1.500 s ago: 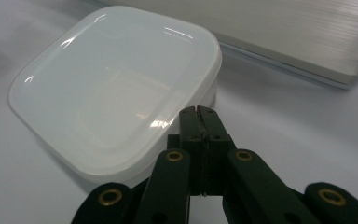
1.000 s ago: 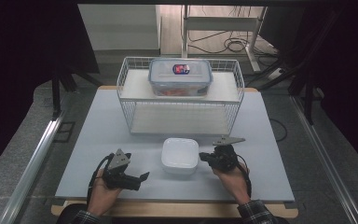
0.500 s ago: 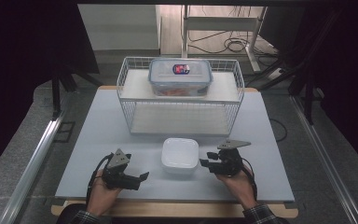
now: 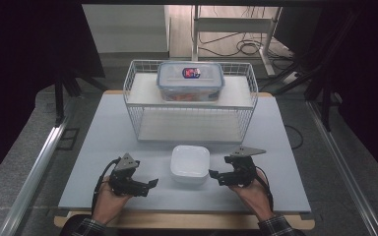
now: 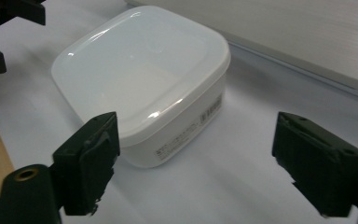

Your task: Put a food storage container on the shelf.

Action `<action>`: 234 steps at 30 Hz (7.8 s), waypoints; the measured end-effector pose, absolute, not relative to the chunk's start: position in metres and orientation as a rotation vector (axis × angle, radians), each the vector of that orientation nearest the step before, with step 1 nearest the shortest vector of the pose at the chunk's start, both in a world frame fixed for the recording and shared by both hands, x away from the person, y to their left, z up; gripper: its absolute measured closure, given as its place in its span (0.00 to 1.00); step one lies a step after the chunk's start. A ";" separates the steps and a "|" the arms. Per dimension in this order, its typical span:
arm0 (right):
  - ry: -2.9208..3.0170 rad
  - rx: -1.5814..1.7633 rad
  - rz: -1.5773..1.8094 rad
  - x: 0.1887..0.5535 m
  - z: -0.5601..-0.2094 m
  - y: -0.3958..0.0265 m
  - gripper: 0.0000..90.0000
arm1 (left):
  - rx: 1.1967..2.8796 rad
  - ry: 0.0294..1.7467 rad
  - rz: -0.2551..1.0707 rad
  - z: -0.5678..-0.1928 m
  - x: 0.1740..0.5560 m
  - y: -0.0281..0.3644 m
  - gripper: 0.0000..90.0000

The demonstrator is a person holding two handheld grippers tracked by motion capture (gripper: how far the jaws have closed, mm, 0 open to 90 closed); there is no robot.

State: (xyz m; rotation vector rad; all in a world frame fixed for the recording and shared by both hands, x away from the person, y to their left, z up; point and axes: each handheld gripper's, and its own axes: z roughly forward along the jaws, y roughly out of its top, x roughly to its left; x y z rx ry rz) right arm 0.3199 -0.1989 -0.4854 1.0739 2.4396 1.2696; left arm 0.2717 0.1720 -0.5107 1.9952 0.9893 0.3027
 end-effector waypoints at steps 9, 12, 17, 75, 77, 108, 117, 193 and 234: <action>2.459 1.072 1.189 0.320 -0.480 -0.185 0.08 | 1.992 0.935 0.252 -0.498 0.294 0.157 0.09; 2.456 1.078 1.195 0.321 -0.477 -0.182 0.14 | 1.996 0.915 0.248 -0.495 0.301 0.150 0.11; 2.454 1.097 1.239 0.325 -0.476 -0.184 0.23 | 2.008 0.897 0.244 -0.492 0.312 0.139 0.12; 2.563 1.381 1.272 0.336 -0.476 -0.177 0.66 | 1.970 0.950 -0.036 -0.500 0.319 0.126 0.61; 2.542 1.403 1.297 0.336 -0.476 -0.179 0.71 | 1.966 0.965 -0.011 -0.497 0.317 0.126 0.67; 2.314 1.271 1.362 0.322 -0.462 -0.174 0.86 | 1.835 1.047 0.132 -0.482 0.308 0.130 0.88; 2.279 1.209 1.402 0.321 -0.445 -0.171 0.86 | 1.832 1.026 0.206 -0.461 0.304 0.131 0.88; 2.036 1.011 1.647 0.379 -0.244 -0.163 0.86 | 1.680 0.905 0.377 -0.259 0.360 0.146 0.87; 2.000 1.105 1.518 0.436 -0.245 -0.139 0.61 | 1.662 1.002 0.393 -0.260 0.421 0.139 0.62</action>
